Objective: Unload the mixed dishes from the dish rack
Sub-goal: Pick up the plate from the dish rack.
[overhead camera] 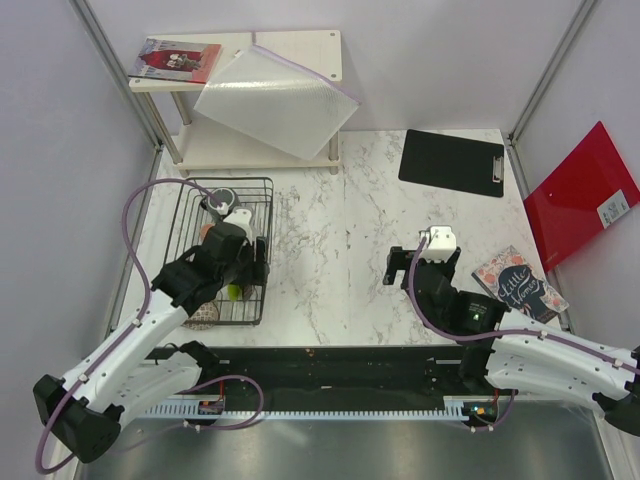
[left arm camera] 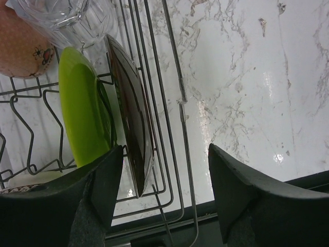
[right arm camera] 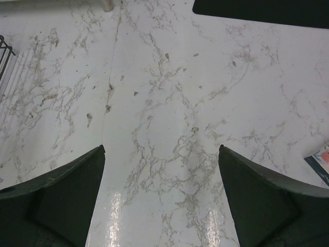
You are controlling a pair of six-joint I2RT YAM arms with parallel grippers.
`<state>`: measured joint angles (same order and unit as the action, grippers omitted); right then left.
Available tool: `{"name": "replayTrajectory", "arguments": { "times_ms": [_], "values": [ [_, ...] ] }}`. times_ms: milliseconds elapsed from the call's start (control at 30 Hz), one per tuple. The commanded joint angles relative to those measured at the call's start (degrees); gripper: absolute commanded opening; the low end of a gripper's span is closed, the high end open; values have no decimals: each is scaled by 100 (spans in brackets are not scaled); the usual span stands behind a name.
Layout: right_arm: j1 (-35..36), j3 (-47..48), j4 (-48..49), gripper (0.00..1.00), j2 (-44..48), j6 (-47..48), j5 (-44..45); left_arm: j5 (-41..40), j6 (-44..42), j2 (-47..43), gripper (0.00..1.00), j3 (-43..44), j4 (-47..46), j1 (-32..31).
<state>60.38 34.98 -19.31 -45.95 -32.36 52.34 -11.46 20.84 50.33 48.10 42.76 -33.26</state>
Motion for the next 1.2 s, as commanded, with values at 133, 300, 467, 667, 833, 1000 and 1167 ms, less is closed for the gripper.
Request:
{"name": "replayTrajectory", "arguments": {
  "times_ms": [133,300,467,667,833,1000,1167],
  "values": [
    [9,-79,68,98,43,-86,22,258,140,118,62,-230,-470,100],
    [9,-79,59,98,-45,-121,22,373,122,179,46,-301,-497,100],
    [9,-53,59,98,-115,-130,5,469,105,206,32,-283,-488,100],
    [18,-97,68,98,-115,-157,-13,601,34,127,9,-204,-471,100],
    [18,-79,68,98,-142,-165,-22,680,-54,65,2,-72,-427,117],
    [18,-88,68,98,-124,-157,-39,856,-247,-14,2,138,-392,275],
    [9,-106,59,98,-107,-148,-48,1120,-431,-58,2,270,-321,688]
  ]
}}
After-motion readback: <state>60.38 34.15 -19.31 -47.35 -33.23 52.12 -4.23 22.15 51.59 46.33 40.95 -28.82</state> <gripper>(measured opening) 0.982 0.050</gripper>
